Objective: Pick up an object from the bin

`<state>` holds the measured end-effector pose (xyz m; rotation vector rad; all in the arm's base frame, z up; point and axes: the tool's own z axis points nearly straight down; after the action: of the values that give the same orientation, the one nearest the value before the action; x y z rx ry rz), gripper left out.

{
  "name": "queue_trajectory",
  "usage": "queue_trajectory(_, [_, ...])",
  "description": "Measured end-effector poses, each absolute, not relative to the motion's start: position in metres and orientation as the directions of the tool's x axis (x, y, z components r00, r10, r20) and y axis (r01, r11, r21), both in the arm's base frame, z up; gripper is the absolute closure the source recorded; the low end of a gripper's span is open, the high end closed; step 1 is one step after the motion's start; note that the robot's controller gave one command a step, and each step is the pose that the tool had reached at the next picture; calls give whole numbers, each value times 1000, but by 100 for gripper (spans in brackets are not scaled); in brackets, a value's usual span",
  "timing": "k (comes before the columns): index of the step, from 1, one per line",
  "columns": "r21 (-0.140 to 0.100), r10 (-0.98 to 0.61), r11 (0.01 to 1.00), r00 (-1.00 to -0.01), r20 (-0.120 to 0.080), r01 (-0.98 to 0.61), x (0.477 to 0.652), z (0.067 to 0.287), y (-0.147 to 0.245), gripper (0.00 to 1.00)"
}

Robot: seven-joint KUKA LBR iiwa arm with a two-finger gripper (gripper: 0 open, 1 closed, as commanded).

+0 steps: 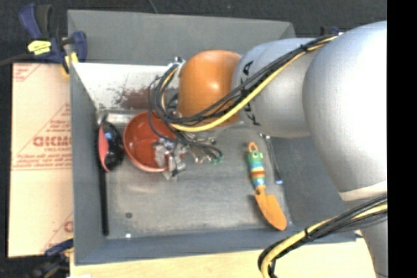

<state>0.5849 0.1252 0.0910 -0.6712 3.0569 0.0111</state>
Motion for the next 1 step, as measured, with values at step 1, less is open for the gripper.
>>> queue_trajectory(1, [4,-418,909,-909,-13,-418,585,91,125,100])
